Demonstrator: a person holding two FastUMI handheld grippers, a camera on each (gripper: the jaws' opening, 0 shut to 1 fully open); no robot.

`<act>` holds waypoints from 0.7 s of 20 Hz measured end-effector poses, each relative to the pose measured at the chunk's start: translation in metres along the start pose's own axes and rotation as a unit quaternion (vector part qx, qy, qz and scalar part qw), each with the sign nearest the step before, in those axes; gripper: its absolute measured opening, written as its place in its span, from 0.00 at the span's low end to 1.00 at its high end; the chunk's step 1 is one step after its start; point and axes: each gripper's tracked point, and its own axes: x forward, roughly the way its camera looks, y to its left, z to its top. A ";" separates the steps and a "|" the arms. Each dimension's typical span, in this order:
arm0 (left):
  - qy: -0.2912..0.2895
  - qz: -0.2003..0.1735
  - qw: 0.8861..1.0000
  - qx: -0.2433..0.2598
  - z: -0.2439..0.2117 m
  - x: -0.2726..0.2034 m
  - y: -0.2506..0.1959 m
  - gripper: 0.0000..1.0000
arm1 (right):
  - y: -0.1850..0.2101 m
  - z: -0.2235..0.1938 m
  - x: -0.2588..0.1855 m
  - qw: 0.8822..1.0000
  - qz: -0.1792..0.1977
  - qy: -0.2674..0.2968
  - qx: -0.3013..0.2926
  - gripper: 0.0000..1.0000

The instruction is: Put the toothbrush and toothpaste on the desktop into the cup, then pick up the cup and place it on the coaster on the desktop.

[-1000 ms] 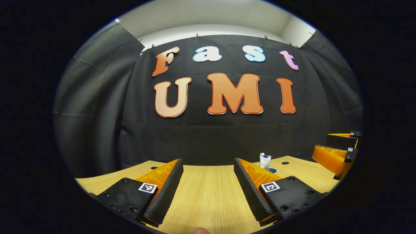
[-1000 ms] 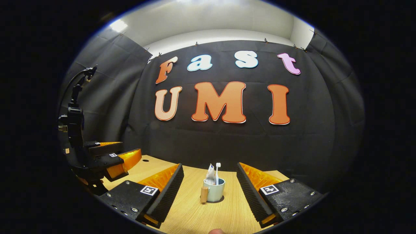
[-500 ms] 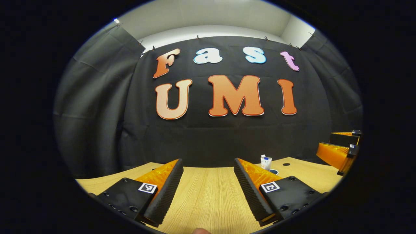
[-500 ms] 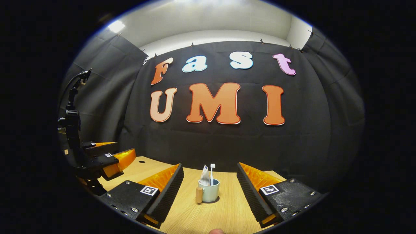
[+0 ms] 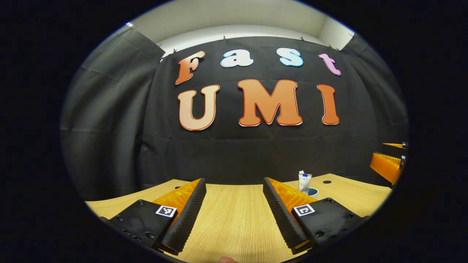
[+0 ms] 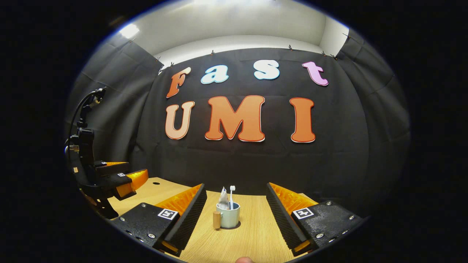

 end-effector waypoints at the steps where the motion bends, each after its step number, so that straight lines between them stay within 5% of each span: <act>1: -0.003 -0.001 1.000 -0.001 0.001 0.000 -0.004 1.00 | -0.004 0.000 -0.001 1.000 -0.002 -0.001 0.001 0.98; 14: -0.019 -0.009 1.000 0.002 0.007 -0.003 -0.039 1.00 | -0.042 0.009 -0.012 1.000 -0.023 -0.016 0.006 0.98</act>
